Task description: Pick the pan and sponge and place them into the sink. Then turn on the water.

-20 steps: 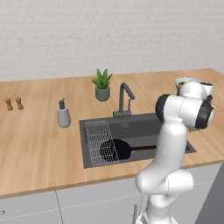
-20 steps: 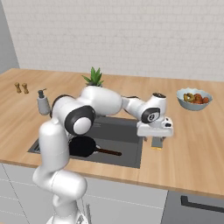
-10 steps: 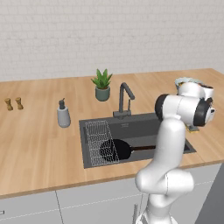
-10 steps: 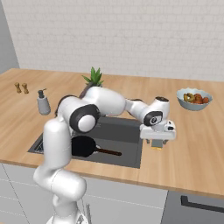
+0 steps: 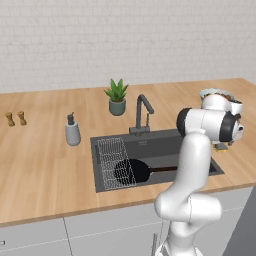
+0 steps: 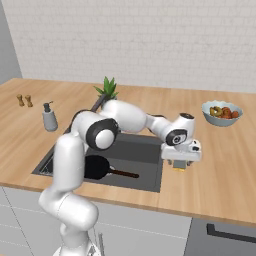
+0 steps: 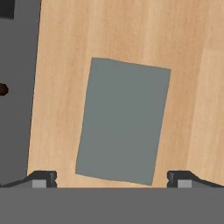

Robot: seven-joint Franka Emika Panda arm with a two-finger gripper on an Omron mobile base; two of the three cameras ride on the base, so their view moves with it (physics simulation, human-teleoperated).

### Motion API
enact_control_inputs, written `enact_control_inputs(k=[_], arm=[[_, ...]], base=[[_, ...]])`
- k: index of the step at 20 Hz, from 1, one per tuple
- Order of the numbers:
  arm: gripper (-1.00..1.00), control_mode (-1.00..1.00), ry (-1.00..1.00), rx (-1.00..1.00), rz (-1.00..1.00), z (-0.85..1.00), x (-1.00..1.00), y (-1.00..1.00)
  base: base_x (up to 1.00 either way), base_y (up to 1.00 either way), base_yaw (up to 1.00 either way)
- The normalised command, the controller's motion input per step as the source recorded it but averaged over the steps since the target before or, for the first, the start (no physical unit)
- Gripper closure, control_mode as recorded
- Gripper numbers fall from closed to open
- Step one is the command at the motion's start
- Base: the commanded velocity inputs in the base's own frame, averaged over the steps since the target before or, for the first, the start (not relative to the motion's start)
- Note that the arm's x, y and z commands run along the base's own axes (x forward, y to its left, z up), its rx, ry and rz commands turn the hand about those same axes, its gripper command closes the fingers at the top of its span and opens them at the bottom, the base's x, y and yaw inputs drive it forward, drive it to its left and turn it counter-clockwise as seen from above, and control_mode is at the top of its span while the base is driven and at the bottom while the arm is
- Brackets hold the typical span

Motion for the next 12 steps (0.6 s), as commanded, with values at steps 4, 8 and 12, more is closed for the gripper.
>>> enact_control_inputs(k=[4, 8, 12], arm=[[-1.00, -1.00, 0.00, 0.03, -0.01, -0.15, 0.12, -0.11], [-1.00, -1.00, 0.00, 0.01, 0.00, -0.16, 0.06, 0.00], [-1.00, -1.00, 0.00, 0.00, 0.00, -0.13, 0.01, 0.02]], base=[[0.00, 0.00, 0.00], [0.00, 0.00, 0.00], [0.00, 0.00, 0.00]])
